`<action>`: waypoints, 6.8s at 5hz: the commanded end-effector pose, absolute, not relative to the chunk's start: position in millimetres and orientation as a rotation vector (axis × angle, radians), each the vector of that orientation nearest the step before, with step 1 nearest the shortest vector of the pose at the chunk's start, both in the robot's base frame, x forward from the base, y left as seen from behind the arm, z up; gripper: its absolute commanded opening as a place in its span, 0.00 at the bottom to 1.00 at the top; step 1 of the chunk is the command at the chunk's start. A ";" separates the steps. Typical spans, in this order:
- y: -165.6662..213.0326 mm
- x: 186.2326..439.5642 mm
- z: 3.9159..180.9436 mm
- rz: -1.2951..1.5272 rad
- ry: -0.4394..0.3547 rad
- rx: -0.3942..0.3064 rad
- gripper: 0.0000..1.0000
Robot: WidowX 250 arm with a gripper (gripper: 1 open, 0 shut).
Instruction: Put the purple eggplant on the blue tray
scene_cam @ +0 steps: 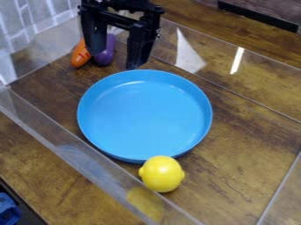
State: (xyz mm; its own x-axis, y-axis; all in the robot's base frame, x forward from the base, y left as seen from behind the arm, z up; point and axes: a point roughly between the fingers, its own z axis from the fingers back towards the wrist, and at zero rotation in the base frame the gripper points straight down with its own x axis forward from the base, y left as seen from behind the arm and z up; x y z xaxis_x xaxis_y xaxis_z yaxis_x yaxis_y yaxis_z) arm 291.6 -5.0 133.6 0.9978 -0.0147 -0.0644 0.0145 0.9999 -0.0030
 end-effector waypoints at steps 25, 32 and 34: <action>78.4 368.1 68.0 -0.948 -0.168 0.154 1.00; 89.7 376.3 76.2 -0.991 -0.190 0.153 0.00; 60.2 374.2 74.8 -1.086 -0.198 0.137 0.00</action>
State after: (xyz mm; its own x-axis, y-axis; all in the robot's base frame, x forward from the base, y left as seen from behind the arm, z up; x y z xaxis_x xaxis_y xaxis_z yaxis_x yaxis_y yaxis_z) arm 367.4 64.5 44.2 0.4703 -0.8797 0.0702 0.8702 0.4755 0.1287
